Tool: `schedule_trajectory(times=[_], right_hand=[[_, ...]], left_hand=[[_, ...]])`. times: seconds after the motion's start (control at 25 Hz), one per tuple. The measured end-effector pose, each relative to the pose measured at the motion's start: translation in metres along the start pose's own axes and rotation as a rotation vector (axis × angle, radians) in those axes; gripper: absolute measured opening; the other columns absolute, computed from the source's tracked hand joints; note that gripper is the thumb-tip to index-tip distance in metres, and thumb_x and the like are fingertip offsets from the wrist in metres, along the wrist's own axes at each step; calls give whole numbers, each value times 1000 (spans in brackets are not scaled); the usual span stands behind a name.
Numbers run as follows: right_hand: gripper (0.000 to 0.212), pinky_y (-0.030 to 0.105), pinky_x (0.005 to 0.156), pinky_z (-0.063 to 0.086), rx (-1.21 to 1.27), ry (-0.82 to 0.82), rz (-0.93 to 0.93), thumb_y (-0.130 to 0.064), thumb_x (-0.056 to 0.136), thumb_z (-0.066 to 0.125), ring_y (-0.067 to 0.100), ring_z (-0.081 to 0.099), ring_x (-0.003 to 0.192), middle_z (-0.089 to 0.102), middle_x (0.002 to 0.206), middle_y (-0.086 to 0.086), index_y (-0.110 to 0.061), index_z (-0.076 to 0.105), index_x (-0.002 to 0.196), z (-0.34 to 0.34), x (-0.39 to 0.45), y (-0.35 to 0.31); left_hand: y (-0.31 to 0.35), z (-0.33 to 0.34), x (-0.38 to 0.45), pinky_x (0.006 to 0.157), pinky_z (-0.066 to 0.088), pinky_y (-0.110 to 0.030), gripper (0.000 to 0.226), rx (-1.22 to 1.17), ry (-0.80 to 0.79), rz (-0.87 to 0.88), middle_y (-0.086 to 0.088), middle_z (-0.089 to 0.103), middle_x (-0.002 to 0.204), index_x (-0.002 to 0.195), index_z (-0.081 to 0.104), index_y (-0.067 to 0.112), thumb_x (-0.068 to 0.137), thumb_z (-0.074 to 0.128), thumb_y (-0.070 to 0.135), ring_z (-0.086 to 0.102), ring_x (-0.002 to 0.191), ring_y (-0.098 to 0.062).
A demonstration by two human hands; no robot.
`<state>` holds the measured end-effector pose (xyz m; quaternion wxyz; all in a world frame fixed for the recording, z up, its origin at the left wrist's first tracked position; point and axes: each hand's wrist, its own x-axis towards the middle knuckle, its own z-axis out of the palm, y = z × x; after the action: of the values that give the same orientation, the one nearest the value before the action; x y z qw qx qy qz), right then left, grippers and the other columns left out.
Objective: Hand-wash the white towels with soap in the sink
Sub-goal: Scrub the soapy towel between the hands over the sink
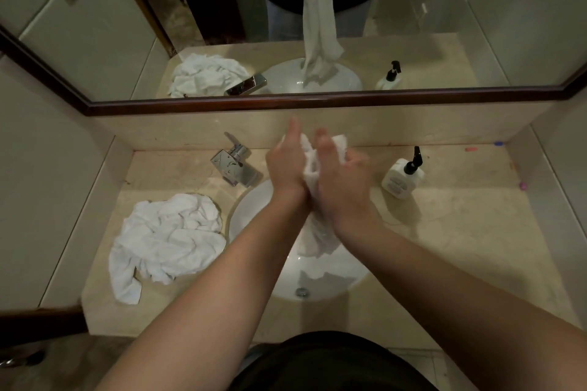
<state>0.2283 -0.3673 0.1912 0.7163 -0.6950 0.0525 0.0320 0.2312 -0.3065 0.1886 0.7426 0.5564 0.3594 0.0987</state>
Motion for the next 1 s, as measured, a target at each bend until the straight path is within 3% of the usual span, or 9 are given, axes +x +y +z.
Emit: schedule_trajectory(times=[0.16, 0.32, 0.48, 0.64, 0.76, 0.92, 1.0], right_hand=[[45, 20, 48, 41, 9, 149, 24, -39, 98, 58, 2, 52, 41, 53, 43, -9, -18, 50, 59, -5, 24, -9], [43, 20, 49, 42, -18, -8, -45, -32, 98, 59, 4, 54, 44, 56, 46, -8, -18, 54, 58, 1, 1, -3], [46, 25, 51, 43, 43, 226, 16, -40, 98, 57, 8, 53, 46, 56, 52, -5, -15, 53, 60, -10, 27, -14], [46, 22, 47, 43, -60, 64, -91, -33, 99, 57, 12, 58, 49, 62, 57, 3, 0, 61, 69, 1, 7, -5], [47, 23, 46, 38, -16, 205, -54, -38, 100, 54, 8, 47, 43, 52, 51, -2, -10, 52, 62, -8, 28, -13], [44, 24, 50, 43, -76, -23, -96, -33, 100, 55, 7, 55, 47, 60, 53, 2, -5, 59, 66, 2, -2, -4], [45, 23, 48, 38, -43, 39, -110, -31, 100, 56, 4, 47, 42, 53, 45, -7, -12, 53, 59, -4, 5, -13]], left_hand=[[-8, 5, -14, 71, 54, -34, 39, 55, -174, 35, 0, 70, 70, 75, 69, 16, 101, 51, 39, 66, 69, -15], [9, 3, 4, 61, 52, -29, 40, -95, 9, -74, -4, 59, 63, 71, 60, 12, 95, 62, 44, 59, 62, -17], [3, 9, -15, 64, 49, -30, 37, 123, -247, 134, 1, 65, 65, 72, 67, 16, 102, 53, 33, 60, 61, -11], [18, 7, -3, 55, 45, -26, 39, 46, -76, 69, 3, 55, 55, 64, 56, 19, 100, 57, 35, 52, 50, -9], [7, 9, -10, 57, 47, -22, 37, 115, -224, 130, 1, 63, 59, 70, 67, 15, 102, 54, 28, 58, 57, -7], [15, 3, 4, 63, 45, -32, 44, -21, -86, -31, 2, 53, 54, 58, 58, 19, 97, 61, 41, 51, 56, -16], [13, 1, -5, 53, 42, -23, 43, 44, -158, 82, 2, 52, 55, 62, 57, 17, 100, 56, 36, 48, 50, -11]])
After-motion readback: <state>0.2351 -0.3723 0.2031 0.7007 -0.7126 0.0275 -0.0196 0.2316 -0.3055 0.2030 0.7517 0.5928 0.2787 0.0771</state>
